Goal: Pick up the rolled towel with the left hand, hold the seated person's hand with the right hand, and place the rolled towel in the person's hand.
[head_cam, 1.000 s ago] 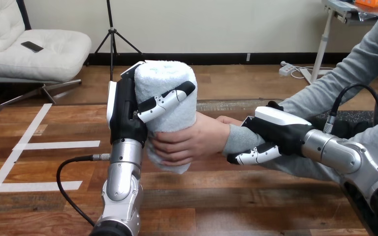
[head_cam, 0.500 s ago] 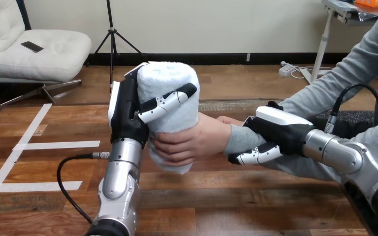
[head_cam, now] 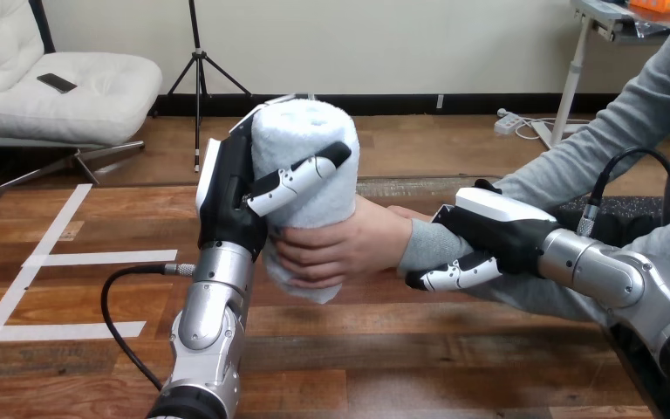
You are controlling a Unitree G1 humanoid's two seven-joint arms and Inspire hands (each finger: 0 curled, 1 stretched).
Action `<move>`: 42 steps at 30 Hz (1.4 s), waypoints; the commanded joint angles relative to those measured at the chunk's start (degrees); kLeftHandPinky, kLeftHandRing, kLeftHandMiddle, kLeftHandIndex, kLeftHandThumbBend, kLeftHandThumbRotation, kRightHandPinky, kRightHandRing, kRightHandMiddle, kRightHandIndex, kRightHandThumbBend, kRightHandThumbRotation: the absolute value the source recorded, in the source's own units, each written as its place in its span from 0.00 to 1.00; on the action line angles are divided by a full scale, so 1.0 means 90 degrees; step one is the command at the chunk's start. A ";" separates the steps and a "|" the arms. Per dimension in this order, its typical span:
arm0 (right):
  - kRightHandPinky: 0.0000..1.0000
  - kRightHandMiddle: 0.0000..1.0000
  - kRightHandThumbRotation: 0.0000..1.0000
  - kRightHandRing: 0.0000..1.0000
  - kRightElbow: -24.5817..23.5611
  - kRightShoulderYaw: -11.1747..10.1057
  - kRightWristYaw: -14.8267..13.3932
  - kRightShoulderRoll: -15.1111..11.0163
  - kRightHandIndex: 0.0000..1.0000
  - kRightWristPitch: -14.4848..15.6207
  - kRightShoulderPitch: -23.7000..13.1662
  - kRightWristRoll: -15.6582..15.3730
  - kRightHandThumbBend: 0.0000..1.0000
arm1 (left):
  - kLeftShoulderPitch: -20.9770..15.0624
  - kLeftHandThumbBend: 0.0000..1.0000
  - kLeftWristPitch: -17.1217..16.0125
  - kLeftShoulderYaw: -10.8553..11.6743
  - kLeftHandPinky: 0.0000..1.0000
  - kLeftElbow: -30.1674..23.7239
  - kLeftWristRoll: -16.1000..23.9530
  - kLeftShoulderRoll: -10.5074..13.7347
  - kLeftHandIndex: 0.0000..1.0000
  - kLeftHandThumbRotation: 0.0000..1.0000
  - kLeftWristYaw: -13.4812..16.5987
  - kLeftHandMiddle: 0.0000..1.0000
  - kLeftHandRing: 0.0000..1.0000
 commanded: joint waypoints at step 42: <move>0.26 0.35 0.50 0.30 -0.0429 -0.0212 0.0012 0.0002 0.37 -0.0136 -0.0549 0.0304 0.55 | 0.0945 1.00 0.0266 -0.0132 1.00 -0.2084 0.0026 0.0346 1.00 0.92 -0.0576 1.00 1.00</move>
